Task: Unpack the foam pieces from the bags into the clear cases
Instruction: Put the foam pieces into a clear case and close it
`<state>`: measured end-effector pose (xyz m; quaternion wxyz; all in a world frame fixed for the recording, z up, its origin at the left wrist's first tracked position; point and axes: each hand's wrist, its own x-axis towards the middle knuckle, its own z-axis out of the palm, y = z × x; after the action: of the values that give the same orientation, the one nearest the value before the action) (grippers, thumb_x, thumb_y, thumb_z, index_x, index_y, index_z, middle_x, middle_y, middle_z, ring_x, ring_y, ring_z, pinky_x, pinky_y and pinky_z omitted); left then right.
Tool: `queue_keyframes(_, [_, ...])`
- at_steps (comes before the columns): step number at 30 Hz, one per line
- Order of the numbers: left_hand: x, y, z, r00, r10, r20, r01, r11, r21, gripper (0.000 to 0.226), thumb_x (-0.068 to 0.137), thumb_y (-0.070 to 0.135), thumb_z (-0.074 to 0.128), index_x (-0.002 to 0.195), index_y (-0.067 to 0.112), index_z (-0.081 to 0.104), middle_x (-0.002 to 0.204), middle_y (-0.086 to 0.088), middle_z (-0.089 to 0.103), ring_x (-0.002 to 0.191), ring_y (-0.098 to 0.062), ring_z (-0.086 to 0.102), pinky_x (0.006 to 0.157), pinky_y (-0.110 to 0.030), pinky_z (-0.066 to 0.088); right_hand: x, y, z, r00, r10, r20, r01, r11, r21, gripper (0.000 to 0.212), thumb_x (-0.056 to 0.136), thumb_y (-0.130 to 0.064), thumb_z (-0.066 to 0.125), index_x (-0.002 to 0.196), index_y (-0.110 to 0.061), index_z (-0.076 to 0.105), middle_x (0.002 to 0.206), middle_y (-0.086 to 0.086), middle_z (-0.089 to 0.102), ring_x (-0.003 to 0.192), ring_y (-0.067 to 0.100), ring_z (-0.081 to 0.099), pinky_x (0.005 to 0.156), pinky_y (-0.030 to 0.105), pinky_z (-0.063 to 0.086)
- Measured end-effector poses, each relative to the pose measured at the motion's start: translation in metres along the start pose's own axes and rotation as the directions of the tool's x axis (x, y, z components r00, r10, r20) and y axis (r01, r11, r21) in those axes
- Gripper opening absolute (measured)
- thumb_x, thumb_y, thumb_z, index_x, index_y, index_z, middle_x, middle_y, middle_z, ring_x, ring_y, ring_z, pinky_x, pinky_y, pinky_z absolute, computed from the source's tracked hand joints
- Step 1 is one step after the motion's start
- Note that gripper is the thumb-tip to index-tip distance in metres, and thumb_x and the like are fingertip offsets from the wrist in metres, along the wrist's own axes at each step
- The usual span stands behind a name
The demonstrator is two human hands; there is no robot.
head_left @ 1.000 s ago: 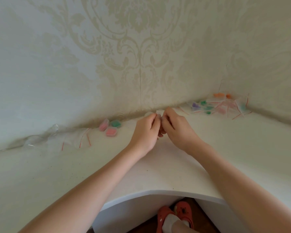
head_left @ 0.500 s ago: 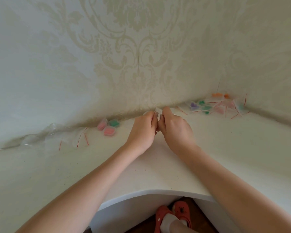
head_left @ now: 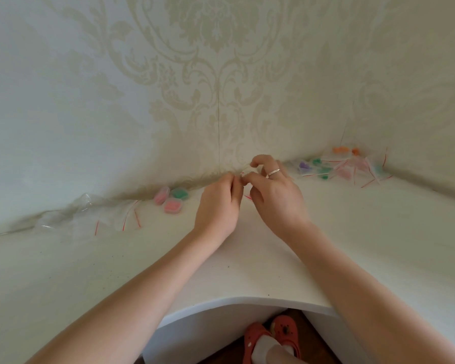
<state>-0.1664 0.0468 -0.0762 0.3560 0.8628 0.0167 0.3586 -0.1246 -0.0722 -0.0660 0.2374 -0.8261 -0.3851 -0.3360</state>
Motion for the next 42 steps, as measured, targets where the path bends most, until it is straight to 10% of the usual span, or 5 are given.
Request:
queue_keyframes(4, [-0.005,0.007,-0.002,0.986,0.167,-0.03,-0.165,0.985,0.059,0.032,0.098,0.024,0.044,0.069,0.013,0.041,0.049,0.009,0.036,0.044,-0.011,0.036,0.047,-0.031,0.02,0.001,0.0,-0.001,0.986,0.092,0.141,-0.093,0.996,0.003,0.022,0.09,-0.011,0.047,0.079,-0.012,0.066,0.143,-0.001,0.044,0.121,0.024,0.045,0.062,0.027,0.036])
queue_keyframes(12, [-0.008,0.004,0.004,0.918,0.396,-0.021,-0.385,0.902,0.194,0.036,0.091,0.037,0.036,0.07,0.011,0.049,0.053,0.0,0.051,0.042,-0.018,0.039,0.045,-0.024,0.025,0.0,0.011,0.002,0.917,0.282,0.281,-0.342,0.919,0.196,0.055,0.09,-0.013,0.045,0.141,-0.033,0.04,0.152,-0.01,0.029,0.138,0.01,0.028,0.099,0.036,0.043])
queue_keyframes(23, [0.013,-0.004,-0.004,0.922,-0.379,-0.077,0.292,0.814,-0.503,0.016,0.096,0.028,0.051,0.086,0.017,0.047,0.079,-0.005,0.059,0.045,-0.01,0.056,0.044,-0.029,0.05,0.004,0.005,-0.001,0.938,0.256,0.235,-0.345,0.768,0.54,0.058,0.092,-0.03,0.059,0.142,-0.043,0.032,0.124,-0.022,0.046,0.103,-0.007,0.041,0.081,-0.003,0.031])
queue_keyframes(31, [0.016,-0.008,-0.002,0.899,-0.436,0.03,0.354,0.687,-0.635,0.015,0.094,0.015,0.054,0.084,0.004,0.058,0.075,-0.007,0.067,0.058,-0.013,0.064,0.055,-0.024,0.054,0.001,0.002,0.0,0.917,0.259,0.303,-0.394,0.698,0.598,0.041,0.091,-0.036,0.06,0.131,-0.039,0.051,0.107,-0.029,0.054,0.093,-0.021,0.046,0.076,-0.001,0.034])
queue_keyframes(42, [0.013,-0.007,0.002,0.958,-0.287,-0.008,0.24,0.813,-0.53,0.014,0.091,0.012,0.059,0.078,0.01,0.054,0.075,-0.006,0.066,0.059,-0.007,0.065,0.052,-0.021,0.051,0.0,0.005,0.007,0.934,0.252,0.255,-0.354,0.757,0.549,0.014,0.097,-0.024,0.052,0.101,-0.015,0.061,0.087,-0.024,0.055,0.081,-0.016,0.049,0.068,0.002,0.035])
